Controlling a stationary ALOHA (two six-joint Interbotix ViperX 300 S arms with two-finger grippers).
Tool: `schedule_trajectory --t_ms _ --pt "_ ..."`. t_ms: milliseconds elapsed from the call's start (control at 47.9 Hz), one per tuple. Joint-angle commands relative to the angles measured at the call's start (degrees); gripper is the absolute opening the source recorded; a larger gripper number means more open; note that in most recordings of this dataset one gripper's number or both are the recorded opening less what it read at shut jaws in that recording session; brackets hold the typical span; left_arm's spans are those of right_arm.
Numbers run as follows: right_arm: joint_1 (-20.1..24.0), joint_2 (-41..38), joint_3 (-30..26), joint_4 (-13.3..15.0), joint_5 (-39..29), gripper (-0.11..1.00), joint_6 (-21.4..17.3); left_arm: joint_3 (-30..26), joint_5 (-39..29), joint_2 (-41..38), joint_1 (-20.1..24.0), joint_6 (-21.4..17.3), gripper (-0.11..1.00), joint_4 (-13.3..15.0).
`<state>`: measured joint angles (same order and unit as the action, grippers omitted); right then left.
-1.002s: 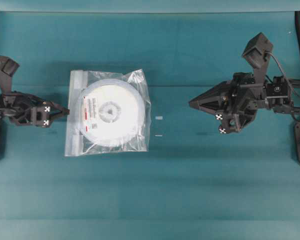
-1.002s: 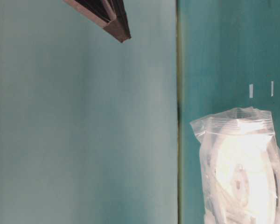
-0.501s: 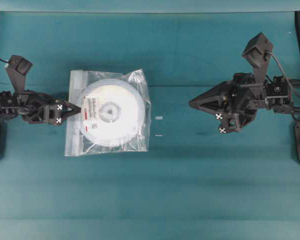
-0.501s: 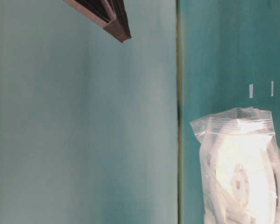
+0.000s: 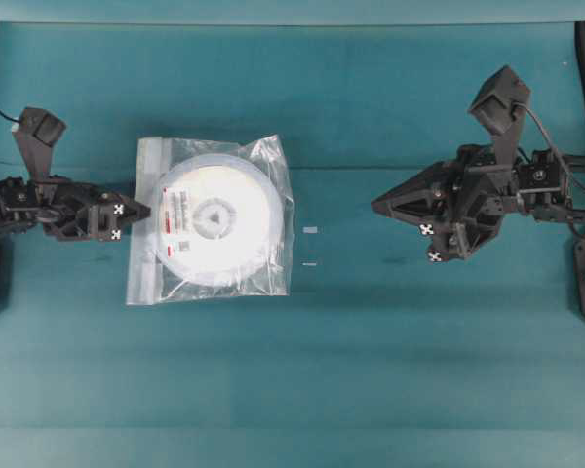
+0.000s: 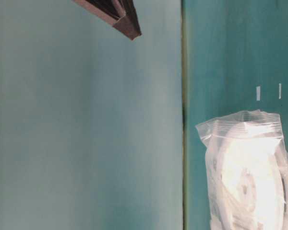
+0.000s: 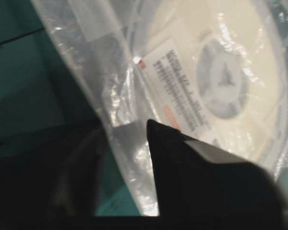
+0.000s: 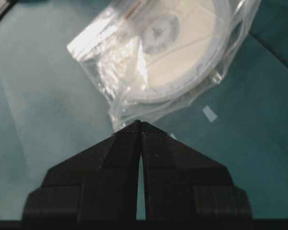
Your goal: Take out the reel from the clear zip bag.
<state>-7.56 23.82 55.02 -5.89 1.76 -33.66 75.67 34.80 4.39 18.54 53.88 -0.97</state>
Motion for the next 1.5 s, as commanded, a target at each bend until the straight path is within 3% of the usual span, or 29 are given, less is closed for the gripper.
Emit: schedule_trajectory --t_ms 0,84,167,355,459,543,689,793,960,1482 --pt "-0.2 0.2 -1.0 -0.2 -0.8 0.00 -0.8 -1.0 -0.9 0.4 -0.3 -0.3 0.26 0.0" --pt "-0.1 -0.7 -1.0 -0.7 -1.8 0.00 -1.5 -1.1 -1.6 0.3 -0.3 -0.4 0.09 -0.1" --pt "-0.2 -2.5 -1.1 -1.3 -2.3 0.00 -3.0 -1.2 -2.0 0.1 -0.3 -1.1 0.00 -0.1" --pt "-0.3 -9.9 -4.8 -1.3 -1.3 0.01 -4.9 -1.6 -2.6 0.0 -0.3 -2.1 -0.01 -0.1" --pt "-0.3 -14.9 -8.9 -1.5 -1.8 0.09 -5.2 -1.9 -3.4 0.0 -0.3 -2.1 -0.01 -0.1" --pt "-0.4 -18.0 -11.8 -2.0 -2.4 0.25 -5.4 -1.9 -3.5 0.0 -0.3 -2.1 -0.01 -0.1" --pt "-2.9 -23.0 -13.8 -4.4 -2.3 0.68 -8.8 -1.9 -3.6 0.0 -0.3 -2.1 -0.01 -0.1" --pt "-3.3 -25.0 -14.1 -4.6 0.0 0.90 -9.5 -1.9 -4.0 -0.1 -0.3 -2.1 -0.01 0.0" --pt "-3.2 -27.2 -13.8 -6.9 3.0 0.82 -9.6 -2.0 -4.3 -0.1 -0.2 -2.1 -0.01 -0.1" --pt "-1.5 -34.1 -16.8 -13.2 7.5 0.83 -9.6 -1.8 -4.4 -0.1 -0.3 -2.2 -0.01 -0.1"
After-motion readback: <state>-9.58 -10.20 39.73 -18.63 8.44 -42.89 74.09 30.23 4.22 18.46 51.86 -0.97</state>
